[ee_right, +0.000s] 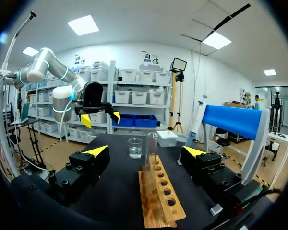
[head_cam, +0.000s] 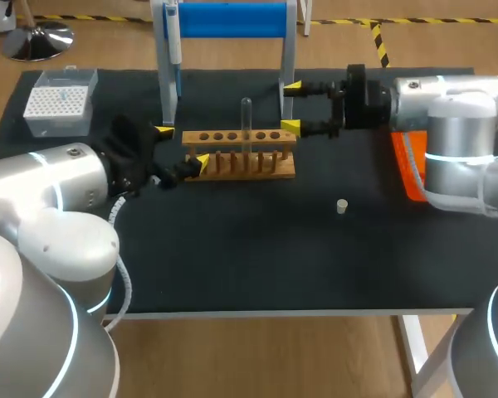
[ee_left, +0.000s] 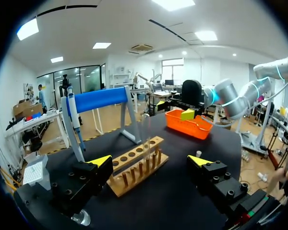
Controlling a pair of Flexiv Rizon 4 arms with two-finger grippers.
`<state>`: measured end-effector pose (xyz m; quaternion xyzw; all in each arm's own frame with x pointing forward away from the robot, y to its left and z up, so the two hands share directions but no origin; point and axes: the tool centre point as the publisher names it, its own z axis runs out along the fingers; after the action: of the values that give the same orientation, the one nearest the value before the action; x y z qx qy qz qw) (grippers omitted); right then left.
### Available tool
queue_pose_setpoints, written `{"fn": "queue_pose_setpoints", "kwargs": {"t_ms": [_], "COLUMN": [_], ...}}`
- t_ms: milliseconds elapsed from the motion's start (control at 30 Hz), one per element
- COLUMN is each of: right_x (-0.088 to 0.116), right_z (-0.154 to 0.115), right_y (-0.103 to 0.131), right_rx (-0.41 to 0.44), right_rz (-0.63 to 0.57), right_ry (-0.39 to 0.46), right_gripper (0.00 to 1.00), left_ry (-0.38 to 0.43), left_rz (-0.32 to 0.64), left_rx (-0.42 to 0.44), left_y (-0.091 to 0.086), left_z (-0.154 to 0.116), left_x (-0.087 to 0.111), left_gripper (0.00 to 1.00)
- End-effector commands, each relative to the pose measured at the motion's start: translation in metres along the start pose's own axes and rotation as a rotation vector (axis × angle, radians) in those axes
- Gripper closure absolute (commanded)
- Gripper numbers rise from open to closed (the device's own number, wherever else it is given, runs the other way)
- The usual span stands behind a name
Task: Invert the test tube, pick up the pipette, mount the tip to pipette, aspirate from beaker and dispense into the tube, eject the tip, return the pipette, and cap with the stopper.
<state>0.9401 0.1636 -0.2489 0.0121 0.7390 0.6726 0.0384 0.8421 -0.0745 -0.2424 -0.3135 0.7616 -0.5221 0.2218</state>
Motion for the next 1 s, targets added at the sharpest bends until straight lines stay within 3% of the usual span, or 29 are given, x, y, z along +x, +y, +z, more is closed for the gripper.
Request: {"fn": "queue_pose_setpoints", "kwargs": {"t_ms": [33,1000], "right_x": [-0.007,-0.005], "right_z": [0.01,0.065], "right_y": [-0.005,-0.019], "right_rx": [-0.007,-0.049], "right_rz": [0.011,0.033], "right_ry": [0.133,0.142], "right_gripper": [0.0,0.0], "left_ry": [0.005,0.005], "left_rz": [0.0,0.0], "left_rx": [0.004,0.004], "left_y": [0.001,0.001], "left_z": [-0.001,-0.001], "left_x": [-0.001,-0.001], "left_gripper": [0.0,0.0]}}
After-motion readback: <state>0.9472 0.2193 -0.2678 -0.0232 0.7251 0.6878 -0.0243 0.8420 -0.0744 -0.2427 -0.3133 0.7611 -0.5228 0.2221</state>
